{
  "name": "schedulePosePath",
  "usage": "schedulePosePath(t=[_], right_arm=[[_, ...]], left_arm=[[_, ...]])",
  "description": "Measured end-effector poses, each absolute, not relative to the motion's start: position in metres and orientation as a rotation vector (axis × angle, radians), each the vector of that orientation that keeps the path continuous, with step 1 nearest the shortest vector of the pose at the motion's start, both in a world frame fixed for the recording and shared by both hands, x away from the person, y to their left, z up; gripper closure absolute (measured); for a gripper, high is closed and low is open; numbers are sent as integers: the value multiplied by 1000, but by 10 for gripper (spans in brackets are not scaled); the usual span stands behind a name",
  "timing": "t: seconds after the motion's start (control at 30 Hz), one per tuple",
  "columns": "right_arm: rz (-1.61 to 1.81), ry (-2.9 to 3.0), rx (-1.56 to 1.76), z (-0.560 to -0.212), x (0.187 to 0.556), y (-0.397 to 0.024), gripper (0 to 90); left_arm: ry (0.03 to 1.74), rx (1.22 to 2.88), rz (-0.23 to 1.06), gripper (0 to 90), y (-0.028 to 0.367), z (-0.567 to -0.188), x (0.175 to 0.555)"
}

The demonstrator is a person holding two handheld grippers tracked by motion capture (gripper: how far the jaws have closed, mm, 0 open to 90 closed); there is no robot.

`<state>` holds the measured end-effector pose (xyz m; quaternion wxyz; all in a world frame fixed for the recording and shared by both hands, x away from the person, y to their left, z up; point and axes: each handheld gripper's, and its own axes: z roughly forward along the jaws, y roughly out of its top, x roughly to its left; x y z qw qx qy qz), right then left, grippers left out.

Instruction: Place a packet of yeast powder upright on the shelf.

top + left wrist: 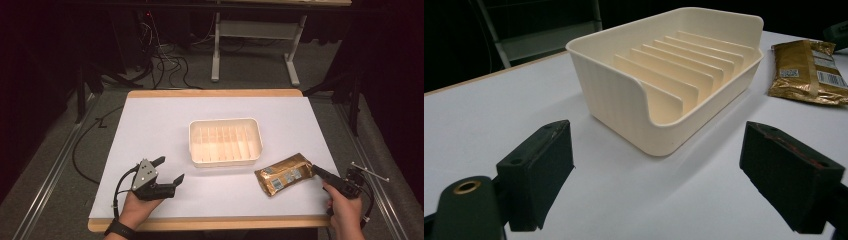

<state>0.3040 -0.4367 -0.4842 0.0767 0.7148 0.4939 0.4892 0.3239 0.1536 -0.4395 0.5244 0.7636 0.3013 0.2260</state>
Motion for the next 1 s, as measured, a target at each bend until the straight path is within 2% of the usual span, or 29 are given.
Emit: schedulePosePath(t=[0.2, 0.53, 1.0], right_arm=[[1506, 1479, 2164, -488, 308, -437, 542], [1533, 1528, 2170, -488, 312, -433, 807], [1640, 1581, 1950, -459, 305, -423, 887]], left_arm=[[722, 1835, 547, 143, 156, -440, 322], [722, 1840, 551, 144, 158, -440, 320], [716, 1844, 554, 144, 158, -440, 320]])
